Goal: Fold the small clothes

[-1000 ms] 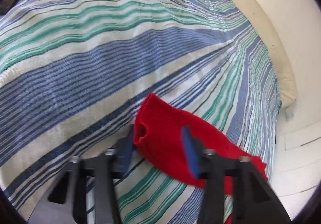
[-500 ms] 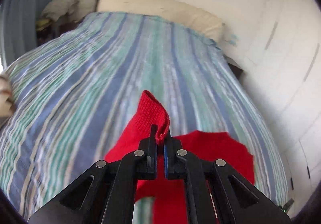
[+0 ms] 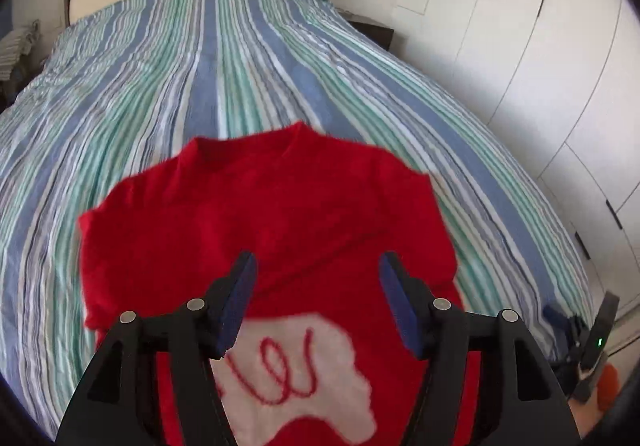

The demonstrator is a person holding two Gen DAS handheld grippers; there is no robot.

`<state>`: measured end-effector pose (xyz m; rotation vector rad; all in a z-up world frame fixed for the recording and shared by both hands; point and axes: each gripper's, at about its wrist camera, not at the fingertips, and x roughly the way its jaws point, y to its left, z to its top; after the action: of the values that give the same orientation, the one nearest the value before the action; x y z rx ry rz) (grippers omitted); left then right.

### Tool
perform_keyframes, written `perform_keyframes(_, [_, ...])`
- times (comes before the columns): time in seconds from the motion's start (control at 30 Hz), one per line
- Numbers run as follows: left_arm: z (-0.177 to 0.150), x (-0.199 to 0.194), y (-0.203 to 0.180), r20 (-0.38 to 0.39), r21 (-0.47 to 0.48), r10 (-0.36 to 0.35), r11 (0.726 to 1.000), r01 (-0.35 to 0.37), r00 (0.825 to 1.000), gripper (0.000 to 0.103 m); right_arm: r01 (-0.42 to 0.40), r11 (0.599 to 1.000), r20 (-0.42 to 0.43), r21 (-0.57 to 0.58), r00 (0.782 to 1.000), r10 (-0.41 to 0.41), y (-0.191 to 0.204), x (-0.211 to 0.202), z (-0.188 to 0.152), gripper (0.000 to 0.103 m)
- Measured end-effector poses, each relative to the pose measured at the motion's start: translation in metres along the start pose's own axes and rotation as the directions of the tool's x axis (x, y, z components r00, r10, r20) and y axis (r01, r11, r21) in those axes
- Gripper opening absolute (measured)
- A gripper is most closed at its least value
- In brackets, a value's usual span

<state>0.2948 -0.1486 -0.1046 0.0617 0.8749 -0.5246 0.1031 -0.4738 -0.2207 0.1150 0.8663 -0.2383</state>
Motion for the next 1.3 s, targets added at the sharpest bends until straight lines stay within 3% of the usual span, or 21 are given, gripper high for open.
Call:
perform_keyframes(0.1, [-0.045,-0.026,0.045,-0.012,-0.052,0.074,0.996,-0.074,0.997,0.074,0.0,1.0,-0.001,0.0,1.0,0.0,0.0,0.0,0.0,0.103])
perform_keyframes(0.27, [-0.089,-0.04,0.123,-0.078,-0.152,0.171,0.972,-0.181,0.982,0.075,0.004,1.0,-0.002,-0.003,1.0,-0.004,0.001,0.001,0.0,0.103])
perform_keyframes(0.4, [-0.096,-0.032,0.135,-0.056,-0.125,0.193,0.972,-0.198,0.98,0.075,0.01,1.0,-0.002,-0.006,1.0,-0.01,0.003,0.001,0.0,0.103])
perform_keyframes(0.57, [-0.077,0.001,0.129,-0.03,-0.115,0.212,0.97,-0.214,0.977,0.075,0.014,1.0,-0.001,-0.008,1.0,-0.014,0.003,0.001,0.0,0.103])
perform_keyframes(0.6, [-0.074,0.009,0.132,-0.03,-0.12,0.244,0.962,-0.246,0.969,0.066,0.014,1.0,-0.001,-0.008,1.0,-0.014,0.003,0.001,0.0,0.103])
perform_keyframes(0.63, [-0.076,0.015,0.138,-0.035,-0.146,0.289,0.945,-0.291,0.957,0.028,0.014,1.0,-0.001,-0.008,1.0,-0.014,0.004,0.001,0.0,0.103])
perform_keyframes(0.67, [-0.082,0.018,0.153,-0.052,-0.207,0.307,0.927,-0.311,0.95,0.007,0.014,1.0,-0.001,-0.008,1.0,-0.014,0.003,0.001,0.0,0.103])
perform_keyframes(0.73, [-0.1,0.016,0.177,-0.031,-0.343,0.258,0.905,-0.253,0.966,0.001,0.014,1.0,-0.001,-0.008,1.0,-0.014,0.003,0.001,0.0,0.103])
perform_keyframes(0.77, [-0.107,0.013,0.18,-0.029,-0.357,0.283,0.893,-0.275,0.959,0.001,0.013,1.0,-0.001,-0.008,1.0,-0.013,0.003,0.001,0.0,0.103])
perform_keyframes(0.8, [-0.111,0.011,0.182,-0.024,-0.371,0.264,0.893,-0.254,0.964,0.001,0.013,1.0,-0.001,-0.008,1.0,-0.013,0.003,0.001,0.0,0.103])
perform_keyframes(0.97, [-0.113,0.004,0.176,-0.039,-0.336,0.242,0.911,-0.241,0.97,0.002,0.009,1.0,-0.003,-0.006,1.0,-0.009,0.003,0.001,0.0,0.103])
perform_keyframes(1.07, [-0.121,-0.011,0.172,-0.04,-0.347,0.193,0.917,-0.195,0.98,0.01,0.008,1.0,-0.003,-0.005,1.0,-0.008,0.002,0.001,0.0,0.103])
perform_keyframes(1.1, [-0.124,-0.018,0.172,-0.037,-0.357,0.172,0.918,-0.174,0.984,0.022,0.009,1.0,-0.003,-0.005,1.0,-0.009,0.002,0.001,0.0,0.103])
perform_keyframes(1.13, [-0.128,-0.026,0.173,-0.035,-0.362,0.175,0.916,-0.176,0.984,0.047,0.009,1.0,-0.003,-0.006,1.0,-0.009,0.002,0.001,0.0,0.103])
perform_keyframes(1.2, [-0.138,-0.05,0.168,-0.014,-0.353,0.226,0.91,-0.217,0.974,0.08,0.009,1.0,-0.002,-0.006,1.0,-0.009,0.002,0.001,0.0,0.103])
perform_keyframes(1.23, [-0.145,-0.064,0.165,0.004,-0.346,0.252,0.908,-0.235,0.968,0.086,0.009,1.0,-0.002,-0.006,1.0,-0.009,0.002,0.001,0.0,0.103])
perform_keyframes(1.3, [-0.156,-0.084,0.165,0.013,-0.354,0.258,0.905,-0.236,0.966,0.086,0.012,1.0,-0.002,-0.007,1.0,-0.012,0.002,0.001,0.0,0.103])
